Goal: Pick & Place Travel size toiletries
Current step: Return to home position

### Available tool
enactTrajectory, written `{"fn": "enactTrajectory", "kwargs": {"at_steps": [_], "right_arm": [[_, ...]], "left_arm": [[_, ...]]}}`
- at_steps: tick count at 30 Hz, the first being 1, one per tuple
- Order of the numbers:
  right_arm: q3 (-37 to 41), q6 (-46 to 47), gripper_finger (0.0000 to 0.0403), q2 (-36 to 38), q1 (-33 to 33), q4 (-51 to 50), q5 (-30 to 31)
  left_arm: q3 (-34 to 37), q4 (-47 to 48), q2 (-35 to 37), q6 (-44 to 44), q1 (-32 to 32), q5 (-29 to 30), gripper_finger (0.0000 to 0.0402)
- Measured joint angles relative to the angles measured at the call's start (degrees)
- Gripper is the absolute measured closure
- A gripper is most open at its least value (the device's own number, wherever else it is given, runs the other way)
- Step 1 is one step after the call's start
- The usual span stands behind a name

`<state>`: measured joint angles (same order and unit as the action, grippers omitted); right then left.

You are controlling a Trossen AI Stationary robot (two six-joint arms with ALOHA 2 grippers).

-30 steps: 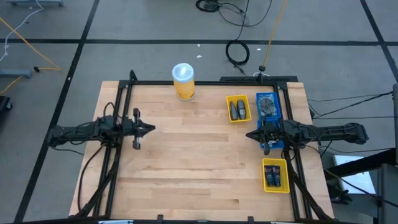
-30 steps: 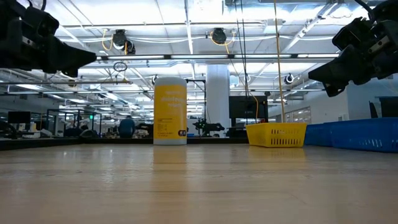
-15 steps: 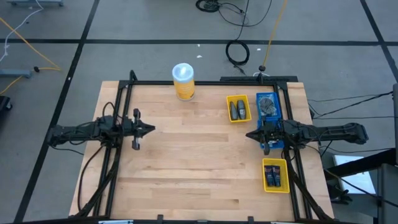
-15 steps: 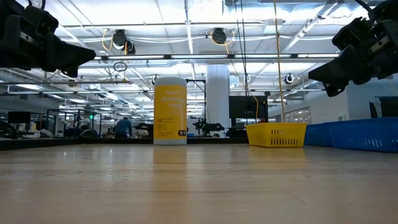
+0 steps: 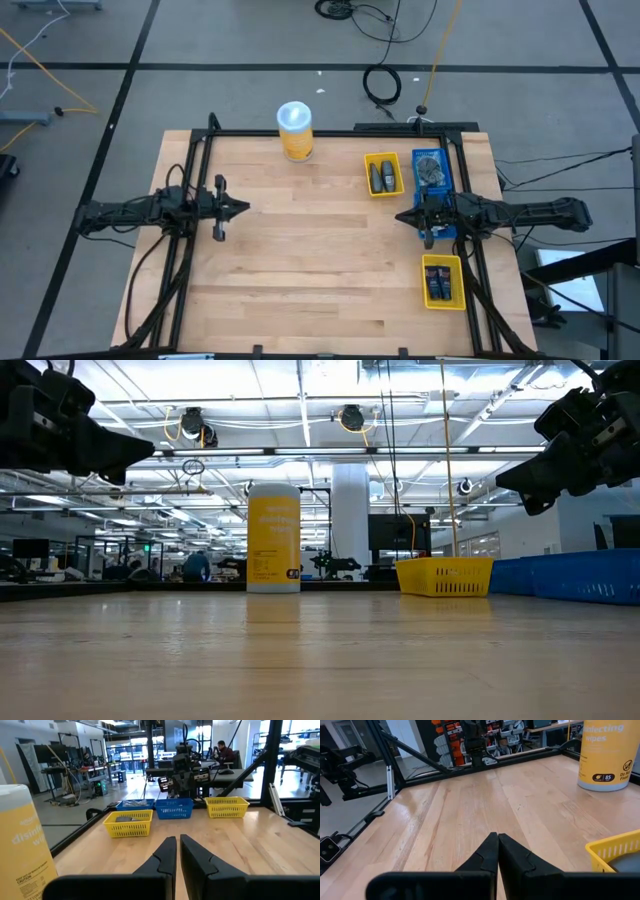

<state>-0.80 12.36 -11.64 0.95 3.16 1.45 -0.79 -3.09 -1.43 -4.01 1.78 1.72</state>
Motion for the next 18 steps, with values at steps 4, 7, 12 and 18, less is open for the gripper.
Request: {"fn": "enactTrajectory", "kwargs": {"at_steps": [4, 7, 12, 18], "right_arm": [[0.0, 0.0, 0.0398, 0.0, 0.0, 0.0, 0.0], [0.0, 0.0, 0.0399, 0.0, 0.0, 0.0, 0.0], [0.0, 0.0, 0.0399, 0.0, 0.0, 0.0, 0.0], [0.0, 1.4, 0.0399, 1.1, 0.0, -0.2, -0.2]], "left_arm": [[-0.1, 0.0, 0.0, 0.0, 0.0, 0.0, 0.0376], [-0.1, 0.0, 0.0, 0.0, 0.0, 0.0, 0.0376], [-0.1, 0.0, 0.0, 0.0, 0.0, -0.1, 0.0376], [-0.1, -0.1, 0.0, 0.0, 0.0, -0.1, 0.0376]]}}
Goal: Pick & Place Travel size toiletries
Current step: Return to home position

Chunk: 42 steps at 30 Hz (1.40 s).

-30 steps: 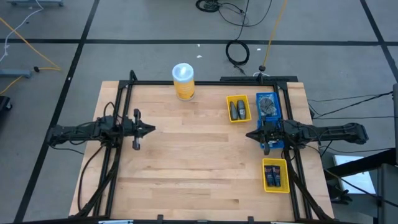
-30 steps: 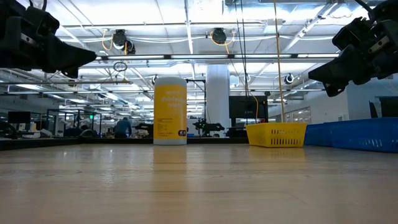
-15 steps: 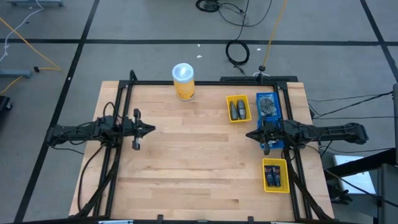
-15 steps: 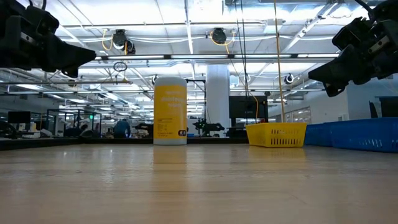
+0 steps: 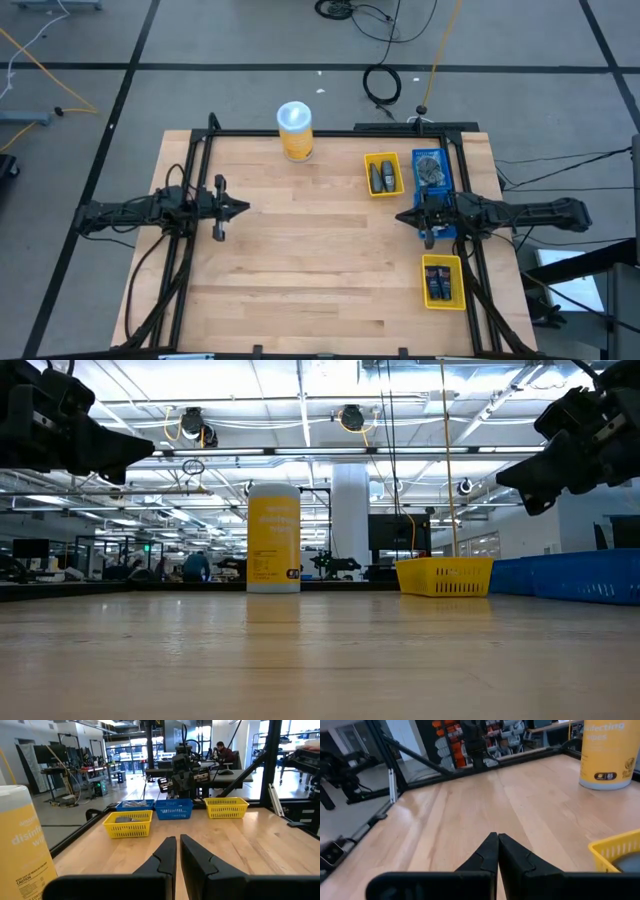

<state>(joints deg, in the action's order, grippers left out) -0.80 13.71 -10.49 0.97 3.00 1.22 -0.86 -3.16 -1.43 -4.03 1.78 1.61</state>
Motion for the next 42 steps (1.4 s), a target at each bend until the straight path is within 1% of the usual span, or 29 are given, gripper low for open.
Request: {"fn": "enactTrajectory", "kwargs": {"at_steps": [3, 7, 9, 15, 20, 42], "right_arm": [[0.0, -1.6, 0.0398, 3.5, 0.0, -1.1, -1.2], [0.0, -10.3, 0.0399, 8.7, 0.0, -1.0, -5.6], [0.0, -12.6, 0.0398, 10.5, 0.2, -0.5, -6.7], [0.0, -13.0, 0.0399, 10.4, 0.3, -0.9, -7.2], [0.0, -16.2, 0.0398, 10.4, 0.3, -1.0, -7.3], [0.0, -15.3, 0.0398, 9.7, 0.3, -0.7, -7.3]], "left_arm": [[-0.1, 0.0, 0.0, 0.0, 0.0, 0.0, 0.0376], [-0.1, -0.1, 0.0, 0.0, 0.0, 0.0, 0.0376], [-0.1, -0.1, 0.0, 0.0, 0.0, 0.0, 0.0376], [-0.1, 0.0, 0.0, 0.0, 0.0, 0.0, 0.0376], [-0.1, 0.0, 0.0, 0.0, 0.0, 0.0, 0.0376], [-0.1, 0.0, 0.0, 0.0, 0.0, 0.0, 0.0376]]}}
